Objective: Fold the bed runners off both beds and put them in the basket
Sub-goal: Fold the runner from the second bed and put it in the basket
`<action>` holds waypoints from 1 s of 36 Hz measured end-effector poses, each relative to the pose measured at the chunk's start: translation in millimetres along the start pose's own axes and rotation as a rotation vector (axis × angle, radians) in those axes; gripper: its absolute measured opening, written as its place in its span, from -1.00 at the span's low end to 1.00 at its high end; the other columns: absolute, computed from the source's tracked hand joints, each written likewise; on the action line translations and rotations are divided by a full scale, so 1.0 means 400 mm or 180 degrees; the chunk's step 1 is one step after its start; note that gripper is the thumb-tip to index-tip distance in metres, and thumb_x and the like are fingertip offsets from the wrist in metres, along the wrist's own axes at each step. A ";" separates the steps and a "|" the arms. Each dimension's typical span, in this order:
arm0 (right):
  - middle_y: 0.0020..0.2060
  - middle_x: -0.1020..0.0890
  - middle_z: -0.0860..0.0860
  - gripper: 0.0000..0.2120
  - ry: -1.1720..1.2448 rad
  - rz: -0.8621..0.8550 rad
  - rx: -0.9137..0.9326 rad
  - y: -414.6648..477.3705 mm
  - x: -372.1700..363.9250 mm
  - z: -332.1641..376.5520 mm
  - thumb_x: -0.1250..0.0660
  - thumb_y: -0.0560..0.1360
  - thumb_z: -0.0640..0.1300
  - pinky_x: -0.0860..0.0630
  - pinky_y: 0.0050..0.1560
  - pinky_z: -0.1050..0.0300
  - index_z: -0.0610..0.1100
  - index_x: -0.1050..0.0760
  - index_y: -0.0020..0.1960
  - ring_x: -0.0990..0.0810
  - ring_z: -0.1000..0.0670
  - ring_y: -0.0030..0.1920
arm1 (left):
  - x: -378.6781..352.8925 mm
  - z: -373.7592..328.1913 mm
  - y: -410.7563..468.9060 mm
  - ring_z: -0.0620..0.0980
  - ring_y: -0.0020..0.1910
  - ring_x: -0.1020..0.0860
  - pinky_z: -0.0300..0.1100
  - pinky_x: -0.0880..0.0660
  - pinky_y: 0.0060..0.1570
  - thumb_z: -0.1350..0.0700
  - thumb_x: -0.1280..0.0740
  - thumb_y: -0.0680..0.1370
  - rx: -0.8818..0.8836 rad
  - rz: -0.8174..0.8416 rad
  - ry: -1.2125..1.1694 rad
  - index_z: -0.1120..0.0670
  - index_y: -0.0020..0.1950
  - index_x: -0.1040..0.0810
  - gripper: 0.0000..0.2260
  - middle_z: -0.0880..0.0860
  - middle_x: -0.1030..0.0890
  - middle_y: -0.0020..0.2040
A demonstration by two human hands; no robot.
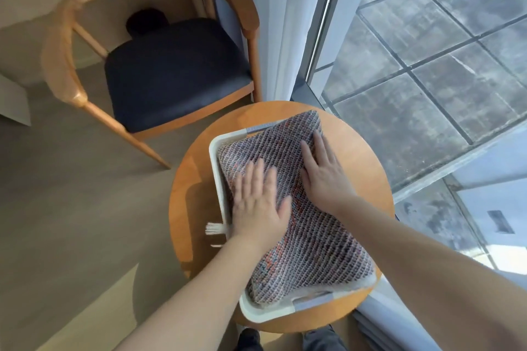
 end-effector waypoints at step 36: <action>0.52 0.34 -0.12 -0.22 -0.0719 0.1178 -0.0170 -0.335 -0.077 0.037 0.36 0.51 0.30 0.35 0.47 0.02 -0.19 0.30 0.55 0.40 -0.09 0.49 | -0.001 0.049 -0.199 0.07 0.51 0.33 0.04 0.26 0.49 -0.29 0.17 0.58 -0.0486 0.1177 0.1125 0.14 0.51 0.34 -0.29 0.13 0.32 0.53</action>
Point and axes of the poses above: each hand's wrist, its own y-axis towards the middle knuckle, its own x-axis out of the back of the hand, z = x × y, the point moved 3 cm from there along y, towards the middle knuckle
